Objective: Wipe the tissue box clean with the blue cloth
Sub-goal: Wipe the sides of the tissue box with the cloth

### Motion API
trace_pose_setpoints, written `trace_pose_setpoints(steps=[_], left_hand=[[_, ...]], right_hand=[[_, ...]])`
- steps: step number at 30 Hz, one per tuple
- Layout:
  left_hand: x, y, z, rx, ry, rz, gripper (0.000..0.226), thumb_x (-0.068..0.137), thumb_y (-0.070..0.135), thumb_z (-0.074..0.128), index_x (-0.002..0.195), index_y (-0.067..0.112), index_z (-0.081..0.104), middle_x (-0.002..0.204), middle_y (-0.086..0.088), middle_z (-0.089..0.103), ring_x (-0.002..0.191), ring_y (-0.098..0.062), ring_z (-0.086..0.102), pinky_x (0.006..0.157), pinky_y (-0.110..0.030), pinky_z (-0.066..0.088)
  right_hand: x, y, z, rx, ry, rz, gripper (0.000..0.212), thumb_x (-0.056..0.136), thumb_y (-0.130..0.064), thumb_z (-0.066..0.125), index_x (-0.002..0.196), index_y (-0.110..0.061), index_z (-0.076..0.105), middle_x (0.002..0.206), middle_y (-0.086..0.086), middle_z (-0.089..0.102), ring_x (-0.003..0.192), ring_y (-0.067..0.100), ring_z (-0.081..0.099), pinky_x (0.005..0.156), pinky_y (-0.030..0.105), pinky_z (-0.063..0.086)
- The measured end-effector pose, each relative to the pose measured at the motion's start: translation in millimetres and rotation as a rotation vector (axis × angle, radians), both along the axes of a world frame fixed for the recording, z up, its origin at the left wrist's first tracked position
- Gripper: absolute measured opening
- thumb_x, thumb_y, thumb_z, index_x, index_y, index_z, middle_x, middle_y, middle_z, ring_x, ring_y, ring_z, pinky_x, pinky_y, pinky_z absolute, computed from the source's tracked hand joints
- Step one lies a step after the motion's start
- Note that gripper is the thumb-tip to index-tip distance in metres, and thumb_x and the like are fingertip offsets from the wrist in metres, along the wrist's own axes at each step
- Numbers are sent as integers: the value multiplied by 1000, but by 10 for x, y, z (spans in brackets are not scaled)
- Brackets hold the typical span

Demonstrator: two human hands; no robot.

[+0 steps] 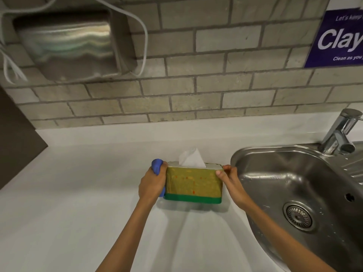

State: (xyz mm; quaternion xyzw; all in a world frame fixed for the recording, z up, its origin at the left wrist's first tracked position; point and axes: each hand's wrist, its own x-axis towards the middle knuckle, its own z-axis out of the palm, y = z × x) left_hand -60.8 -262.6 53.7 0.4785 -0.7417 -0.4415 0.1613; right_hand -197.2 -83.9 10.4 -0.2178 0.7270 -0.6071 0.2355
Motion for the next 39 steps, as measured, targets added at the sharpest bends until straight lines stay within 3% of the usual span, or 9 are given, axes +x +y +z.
trace_pose_setpoints(steps=[3, 5, 10, 14, 17, 23, 27, 31, 39], left_hand=[[-18, 46, -45, 45, 111, 13, 31, 93, 52, 35, 96, 24, 49, 96, -1, 55, 87, -19, 50, 78, -29, 36], [-20, 92, -92, 63, 213, 14, 45, 92, 59, 28, 107, 22, 51, 99, 2, 53, 91, -17, 51, 81, -30, 37], [-79, 125, -159, 68, 420, 67, 66, 95, 53, 11, 126, 12, 52, 121, -7, 56, 111, -23, 52, 98, -36, 40], [-145, 155, -181, 114, 410, 158, 53, 96, 51, 24, 121, 8, 44, 95, 5, 55, 93, -19, 53, 81, -32, 40], [-178, 206, -192, -2, 340, 168, 49, 95, 48, 36, 129, 14, 37, 112, -7, 58, 98, -25, 55, 94, -43, 45], [-212, 349, -241, -428, 186, 65, 64, 88, 50, 28, 145, 20, 30, 142, -9, 46, 124, -31, 44, 101, -46, 37], [-65, 371, -407, -453, 263, 0, 63, 90, 46, 33, 146, 18, 29, 135, -14, 47, 114, -29, 47, 94, -32, 38], [72, 376, -514, -400, 345, 13, 54, 93, 42, 41, 142, 18, 37, 124, -11, 50, 111, -26, 49, 91, -30, 41], [-246, 334, -203, -644, 142, -19, 59, 92, 51, 24, 138, 21, 46, 137, -16, 48, 117, -37, 47, 96, -49, 39]], right_hand=[[-48, -118, -18, -37, -87, 22, 26, 95, -30, 40, 111, -13, 27, 98, -8, 41, 94, 3, 47, 65, -1, 41], [-76, -165, -42, -55, -116, 7, 24, 96, -31, 37, 112, -16, 26, 96, -10, 42, 88, 0, 48, 62, 0, 42], [-120, -246, -121, -71, -191, 19, 54, 90, -51, 37, 137, -32, 17, 116, -7, 43, 101, 3, 50, 83, 20, 42], [-139, -287, -110, -11, -191, 40, 96, 64, -77, 40, 146, -37, 10, 134, -9, 32, 119, 9, 39, 101, 28, 32], [-144, -297, -107, -19, -219, 41, 113, 54, -82, 48, 147, -35, 6, 134, -10, 34, 118, 11, 42, 99, 28, 35], [-127, -329, -57, -65, -245, 7, 110, 56, -72, 50, 149, -30, 9, 125, -7, 45, 102, 8, 53, 86, 23, 40], [-133, -336, -51, -75, -255, -14, 104, 62, -66, 50, 149, -26, 10, 123, -7, 45, 104, 12, 52, 89, 26, 39], [-171, -347, -35, -56, -247, -18, 83, 82, -51, 49, 150, -21, 10, 103, -16, 47, 84, -5, 51, 71, 15, 42], [-182, -338, -1, -33, -228, -21, 79, 86, -46, 48, 150, -18, 10, 117, -8, 42, 94, 5, 50, 87, 23, 38]])
